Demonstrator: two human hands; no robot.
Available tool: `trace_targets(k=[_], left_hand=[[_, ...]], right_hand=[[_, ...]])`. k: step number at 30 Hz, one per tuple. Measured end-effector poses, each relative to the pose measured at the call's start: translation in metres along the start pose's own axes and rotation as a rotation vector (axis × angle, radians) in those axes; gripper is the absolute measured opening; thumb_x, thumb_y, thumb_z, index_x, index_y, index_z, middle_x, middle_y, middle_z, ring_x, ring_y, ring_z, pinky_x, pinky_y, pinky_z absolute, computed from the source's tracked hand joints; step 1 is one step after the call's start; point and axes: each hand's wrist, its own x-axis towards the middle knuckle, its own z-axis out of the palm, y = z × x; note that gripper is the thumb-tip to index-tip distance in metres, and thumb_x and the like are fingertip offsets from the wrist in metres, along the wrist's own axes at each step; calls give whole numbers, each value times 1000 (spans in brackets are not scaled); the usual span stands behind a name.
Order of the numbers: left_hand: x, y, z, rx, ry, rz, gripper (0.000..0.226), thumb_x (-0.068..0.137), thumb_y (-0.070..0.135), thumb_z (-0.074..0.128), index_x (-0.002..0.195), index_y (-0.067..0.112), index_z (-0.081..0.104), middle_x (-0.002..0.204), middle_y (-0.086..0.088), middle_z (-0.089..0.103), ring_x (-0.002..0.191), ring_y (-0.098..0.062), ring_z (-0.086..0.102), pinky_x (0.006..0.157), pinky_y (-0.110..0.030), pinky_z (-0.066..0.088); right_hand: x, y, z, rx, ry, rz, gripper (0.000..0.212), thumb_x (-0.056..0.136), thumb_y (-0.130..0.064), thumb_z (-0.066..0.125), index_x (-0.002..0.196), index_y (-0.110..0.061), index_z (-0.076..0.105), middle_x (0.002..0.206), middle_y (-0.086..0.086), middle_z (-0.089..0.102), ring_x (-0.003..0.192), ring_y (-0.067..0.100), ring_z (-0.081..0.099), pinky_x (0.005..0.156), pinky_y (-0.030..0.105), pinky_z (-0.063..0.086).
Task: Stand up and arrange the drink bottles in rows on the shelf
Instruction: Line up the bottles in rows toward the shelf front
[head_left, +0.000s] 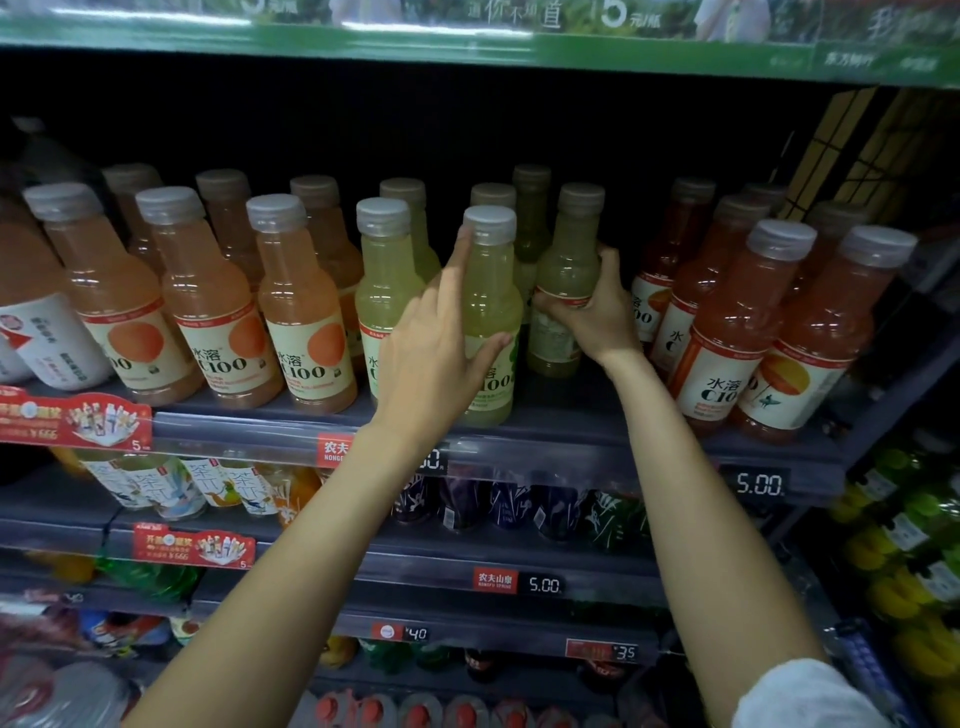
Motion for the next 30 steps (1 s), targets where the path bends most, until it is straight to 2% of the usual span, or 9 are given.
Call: trace_targets(k=[4, 7, 9, 11, 15, 20, 24, 27, 30], left_hand=[[-4, 1, 3, -24, 8, -25, 88, 80, 33, 75, 148, 6, 26, 119, -14, 62, 99, -26, 63, 64, -21, 40], [-10, 7, 2, -164, 130, -26, 62, 87, 18, 67, 140, 2, 41, 133, -15, 51, 118, -26, 53, 83, -18, 45], [-14, 17, 0, -273, 221, 42, 43, 89, 8, 61, 129, -3, 51, 126, -17, 54, 116, -26, 52, 92, -31, 49], [-14, 32, -1, -381, 192, 100, 37, 90, 5, 58, 125, -4, 53, 119, -16, 57, 110, -24, 55, 88, -38, 51], [6, 59, 3, -471, -30, -13, 59, 92, 19, 62, 142, 2, 35, 136, -11, 49, 124, -17, 48, 102, -27, 42], [30, 75, 23, -454, -173, -139, 86, 89, 37, 65, 152, 9, 13, 134, -12, 55, 118, -24, 55, 93, -25, 42], [30, 71, 24, -405, -45, -104, 75, 87, 36, 68, 146, 10, 29, 115, -8, 66, 100, -23, 65, 81, -40, 54], [10, 60, 13, -543, 21, -103, 68, 82, 39, 73, 136, 14, 40, 115, 9, 59, 103, -6, 60, 83, -27, 55], [-11, 55, 2, -642, 82, -120, 65, 77, 35, 77, 128, 21, 39, 114, 15, 52, 105, 1, 54, 85, -8, 47]], right_hand=[[-24, -2, -12, -12, -27, -55, 76, 78, -26, 75, 139, -21, 30, 127, -1, 54, 111, 10, 54, 92, 26, 43], [-44, -3, -26, 47, -113, -65, 69, 86, -12, 64, 142, -22, 26, 119, -11, 53, 106, -8, 51, 92, 15, 42], [-50, -1, -35, 56, -108, -74, 67, 85, -6, 64, 141, -20, 29, 115, -15, 54, 107, -7, 52, 95, 19, 45], [-54, 2, -38, 33, -64, -102, 67, 82, -9, 69, 138, -20, 34, 116, -15, 55, 113, 4, 54, 97, 26, 46], [-60, 4, -39, -14, -43, -128, 74, 77, -26, 77, 139, -19, 36, 125, -3, 56, 116, 11, 54, 94, 25, 46], [-62, 1, -41, 19, -47, -142, 71, 71, -16, 80, 129, -15, 38, 122, 4, 57, 112, 16, 57, 89, 25, 49], [-70, -7, -52, 77, -166, -158, 61, 77, -7, 72, 126, -20, 38, 122, -4, 53, 114, 7, 54, 91, 21, 47], [-73, -13, -68, 167, -253, -205, 49, 78, 2, 50, 118, -26, 48, 120, -8, 56, 113, 0, 55, 93, 17, 44], [-60, -17, -68, 69, -130, -293, 50, 80, 10, 42, 117, -21, 55, 118, -5, 59, 110, 6, 58, 93, 19, 45]])
